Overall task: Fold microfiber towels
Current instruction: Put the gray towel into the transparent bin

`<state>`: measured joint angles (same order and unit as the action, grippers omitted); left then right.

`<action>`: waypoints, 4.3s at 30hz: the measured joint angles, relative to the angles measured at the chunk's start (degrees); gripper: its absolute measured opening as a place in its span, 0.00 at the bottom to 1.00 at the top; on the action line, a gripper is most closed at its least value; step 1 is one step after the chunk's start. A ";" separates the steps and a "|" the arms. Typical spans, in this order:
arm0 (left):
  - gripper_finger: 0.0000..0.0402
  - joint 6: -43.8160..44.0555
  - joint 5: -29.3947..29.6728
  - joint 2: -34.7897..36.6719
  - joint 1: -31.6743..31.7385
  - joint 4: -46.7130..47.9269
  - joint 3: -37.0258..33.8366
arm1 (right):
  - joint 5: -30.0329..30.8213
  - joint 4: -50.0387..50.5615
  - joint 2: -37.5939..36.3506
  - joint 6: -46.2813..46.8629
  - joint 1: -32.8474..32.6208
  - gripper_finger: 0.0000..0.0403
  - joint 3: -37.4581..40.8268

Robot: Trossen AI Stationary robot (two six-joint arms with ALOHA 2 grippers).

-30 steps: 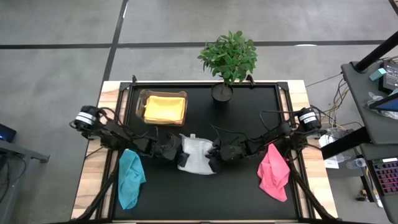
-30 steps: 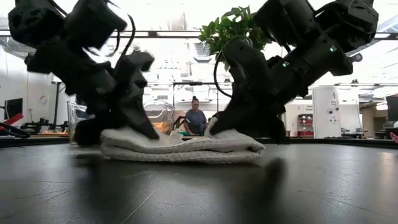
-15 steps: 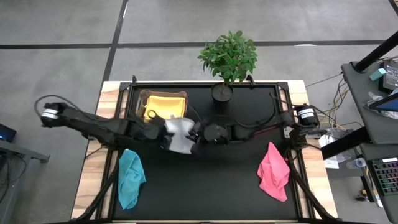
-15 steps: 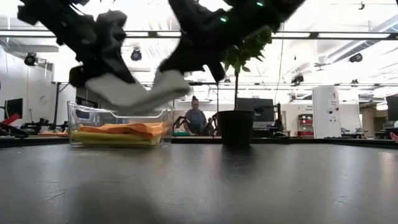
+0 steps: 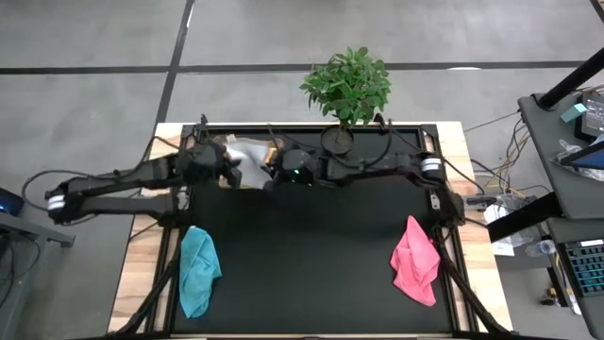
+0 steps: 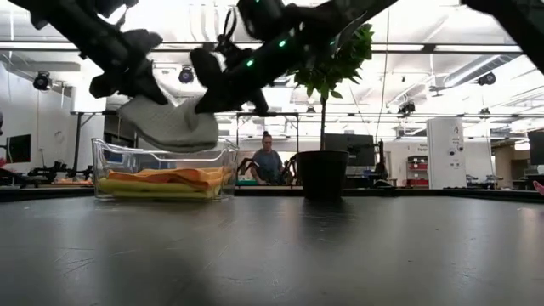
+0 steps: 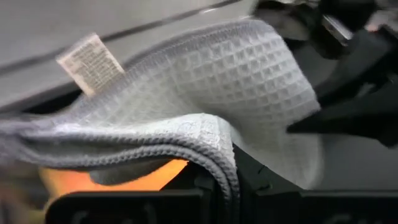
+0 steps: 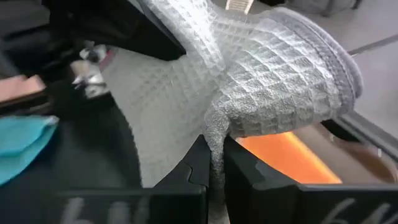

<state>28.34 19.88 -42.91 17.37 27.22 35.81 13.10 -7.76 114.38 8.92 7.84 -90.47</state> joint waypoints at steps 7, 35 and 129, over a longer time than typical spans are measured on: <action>0.00 -10.29 -3.38 -4.72 13.56 1.27 2.14 | 0.02 2.68 7.00 -2.90 3.92 0.03 -9.91; 0.19 -13.75 -6.91 -17.73 18.91 8.18 2.67 | -0.02 29.36 13.24 2.02 6.05 0.10 -24.67; 0.00 -25.72 -4.45 -34.44 9.68 -9.81 13.80 | 7.52 -3.23 -26.22 3.18 -14.21 0.16 41.41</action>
<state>2.62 15.43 -77.35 27.05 17.41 49.61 20.62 -10.99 88.16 12.10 -6.37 -49.06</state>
